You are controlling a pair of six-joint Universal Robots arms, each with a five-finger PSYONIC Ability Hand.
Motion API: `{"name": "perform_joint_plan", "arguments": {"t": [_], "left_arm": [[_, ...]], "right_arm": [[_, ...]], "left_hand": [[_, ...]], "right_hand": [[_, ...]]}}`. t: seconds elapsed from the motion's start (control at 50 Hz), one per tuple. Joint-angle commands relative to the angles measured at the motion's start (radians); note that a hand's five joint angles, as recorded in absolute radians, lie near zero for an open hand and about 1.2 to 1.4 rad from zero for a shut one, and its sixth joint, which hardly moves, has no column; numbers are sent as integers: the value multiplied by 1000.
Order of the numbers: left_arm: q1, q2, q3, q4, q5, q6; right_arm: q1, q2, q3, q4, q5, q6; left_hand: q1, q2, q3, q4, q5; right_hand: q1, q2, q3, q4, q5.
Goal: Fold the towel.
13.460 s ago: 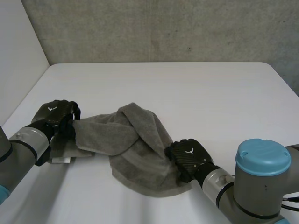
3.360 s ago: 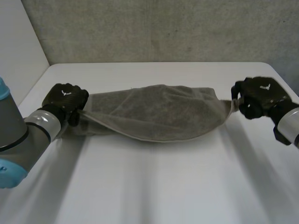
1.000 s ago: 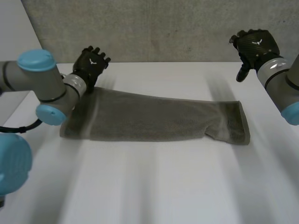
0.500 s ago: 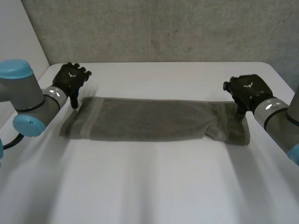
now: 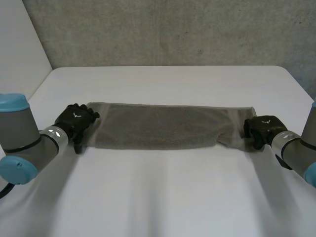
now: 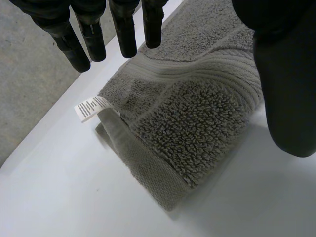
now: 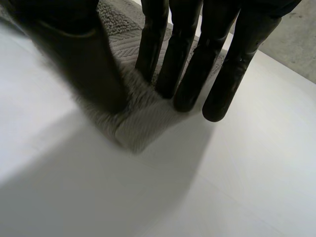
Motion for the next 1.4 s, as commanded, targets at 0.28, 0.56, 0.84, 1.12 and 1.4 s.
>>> {"name": "perform_joint_plan", "arguments": {"t": [0.28,0.56,0.84,1.12,1.4], "left_arm": [[3,98,-69,9,-2,0],[-3,199,-66,9,-10,-7],[-61,207,-34,9,-16,-49],[-116,191,-20,11,-14,-86],[-236,179,-40,11,-5,-89]], "right_arm": [[-158,-34,-167,3,158,-452],[339,20,-436,-8,216,-474],[747,224,-471,-31,97,-466],[561,31,-316,-15,103,-244],[299,-69,27,-28,94,-158]], "left_hand": [[-48,-50,-43,-47,-216],[-51,-53,-46,-50,-219],[-54,-56,-49,-53,-222],[-54,-56,-49,-53,-222],[-43,-44,-37,-41,-210]], "right_hand": [[240,246,256,252,251],[240,246,256,252,251],[240,246,256,252,251],[-982,-975,-966,-969,-971],[-734,-727,-718,-721,-723]]}}
